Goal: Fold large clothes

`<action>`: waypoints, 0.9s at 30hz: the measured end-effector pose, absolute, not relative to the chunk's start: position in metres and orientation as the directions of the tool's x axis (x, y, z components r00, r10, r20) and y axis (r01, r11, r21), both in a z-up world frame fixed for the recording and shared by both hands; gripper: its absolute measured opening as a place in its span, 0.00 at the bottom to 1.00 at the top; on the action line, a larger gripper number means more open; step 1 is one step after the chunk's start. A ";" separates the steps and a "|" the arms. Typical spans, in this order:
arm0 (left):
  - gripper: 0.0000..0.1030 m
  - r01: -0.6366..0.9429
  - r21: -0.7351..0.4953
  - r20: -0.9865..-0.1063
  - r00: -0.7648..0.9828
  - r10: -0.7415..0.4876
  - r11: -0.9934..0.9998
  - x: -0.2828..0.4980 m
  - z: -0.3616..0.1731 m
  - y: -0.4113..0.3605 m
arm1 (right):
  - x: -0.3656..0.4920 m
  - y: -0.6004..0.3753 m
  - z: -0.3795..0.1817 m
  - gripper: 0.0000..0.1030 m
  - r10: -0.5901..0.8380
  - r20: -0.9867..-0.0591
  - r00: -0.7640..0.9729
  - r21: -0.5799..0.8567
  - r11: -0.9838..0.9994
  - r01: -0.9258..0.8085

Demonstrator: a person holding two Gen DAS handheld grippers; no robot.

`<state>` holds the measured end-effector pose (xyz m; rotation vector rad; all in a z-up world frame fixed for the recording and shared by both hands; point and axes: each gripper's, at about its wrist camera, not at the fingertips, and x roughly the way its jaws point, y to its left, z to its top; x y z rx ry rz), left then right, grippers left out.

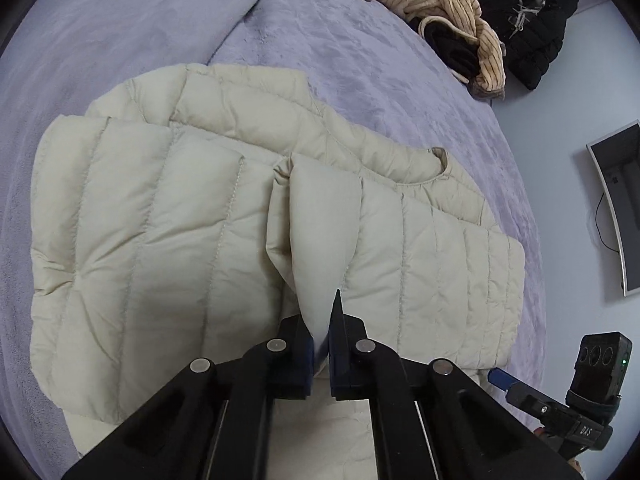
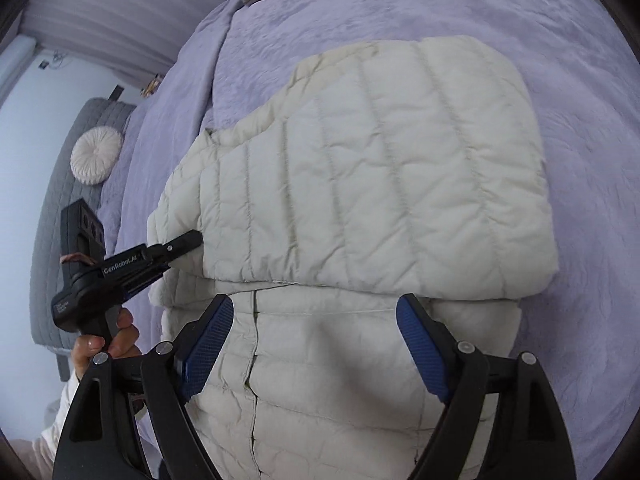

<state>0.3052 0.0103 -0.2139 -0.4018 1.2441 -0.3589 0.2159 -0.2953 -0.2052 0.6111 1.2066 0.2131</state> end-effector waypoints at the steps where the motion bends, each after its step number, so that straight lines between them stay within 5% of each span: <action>1: 0.06 0.037 -0.471 -0.834 0.304 -0.459 0.881 0.302 -0.211 0.016 | 0.215 -0.302 -0.207 0.84 0.470 -0.801 0.370 0.559 0.808 0.185; 14: 0.06 -0.007 -0.381 -0.881 0.306 -0.361 0.924 0.284 -0.222 0.042 | 0.240 -0.366 -0.199 0.82 0.424 -0.731 0.535 0.629 0.724 0.285; 19: 0.06 0.024 -0.329 -0.899 0.297 -0.321 0.944 0.281 -0.224 0.024 | 0.276 -0.357 -0.208 0.39 0.399 -0.775 0.489 0.566 0.783 0.258; 24: 0.06 0.014 -0.312 -0.902 0.311 -0.300 0.950 0.282 -0.224 0.031 | 0.286 -0.363 -0.247 0.18 0.339 -0.858 0.386 0.467 0.828 0.311; 27: 0.06 0.019 -0.294 -0.906 0.312 -0.285 0.956 0.285 -0.225 0.037 | 0.282 -0.370 -0.256 0.17 0.340 -0.857 0.388 0.472 0.820 0.325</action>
